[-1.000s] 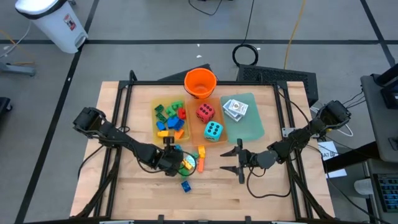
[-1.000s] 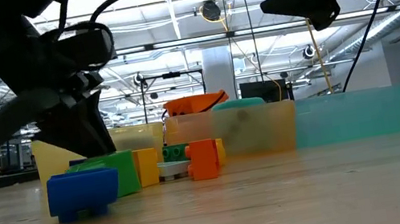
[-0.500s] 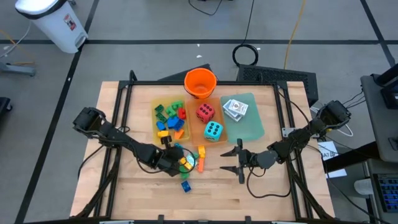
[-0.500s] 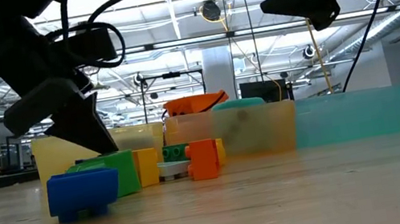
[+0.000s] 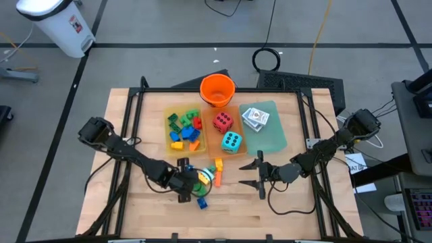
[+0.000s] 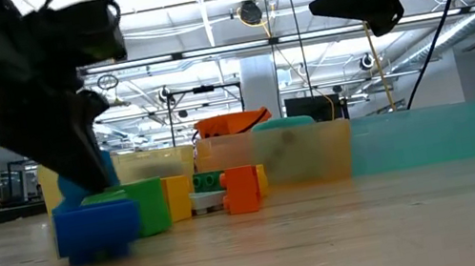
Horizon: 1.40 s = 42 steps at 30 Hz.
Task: Pick & Place Toys
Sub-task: Put the blue game piece into the yellow bin
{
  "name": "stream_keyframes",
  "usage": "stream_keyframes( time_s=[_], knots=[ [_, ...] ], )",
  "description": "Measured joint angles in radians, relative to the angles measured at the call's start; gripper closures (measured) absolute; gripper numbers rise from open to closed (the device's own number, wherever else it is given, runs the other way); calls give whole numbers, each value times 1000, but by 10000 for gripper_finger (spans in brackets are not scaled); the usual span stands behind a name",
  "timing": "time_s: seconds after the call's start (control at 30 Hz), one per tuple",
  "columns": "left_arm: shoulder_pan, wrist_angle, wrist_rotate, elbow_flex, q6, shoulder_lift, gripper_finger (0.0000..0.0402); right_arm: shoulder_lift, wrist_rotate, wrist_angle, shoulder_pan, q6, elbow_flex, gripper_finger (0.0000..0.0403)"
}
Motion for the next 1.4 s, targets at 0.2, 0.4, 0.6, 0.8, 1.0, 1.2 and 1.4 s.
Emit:
stream_keyframes(
  time_s=[0.2, 0.4, 0.6, 0.8, 1.0, 1.2, 1.4],
  knots=[
    [-6, -12, -9, 59, 32, 0, 391, 0, 0, 0, 0, 0, 0, 193],
    [-9, -252, -96, 186, -81, 0, 393, 0, 0, -1, 0, 0, 0, 193],
    [-4, -571, -124, 293, -457, -1, 357, 0, 0, -1, 0, 0, 0, 193],
    [-6, -639, -42, 293, -693, -2, 256, 0, -2, -1, 0, -2, 0, 193],
    [-7, -633, -47, 286, -801, -2, 159, 0, -2, -1, 0, -3, 0, 193],
    [-5, -606, -55, 205, -930, 3, 114, 0, -2, -1, 0, -1, 0, 193],
    [22, -498, -55, 146, -921, 3, 116, 0, -2, -1, 0, 0, 0, 193]
  ],
)
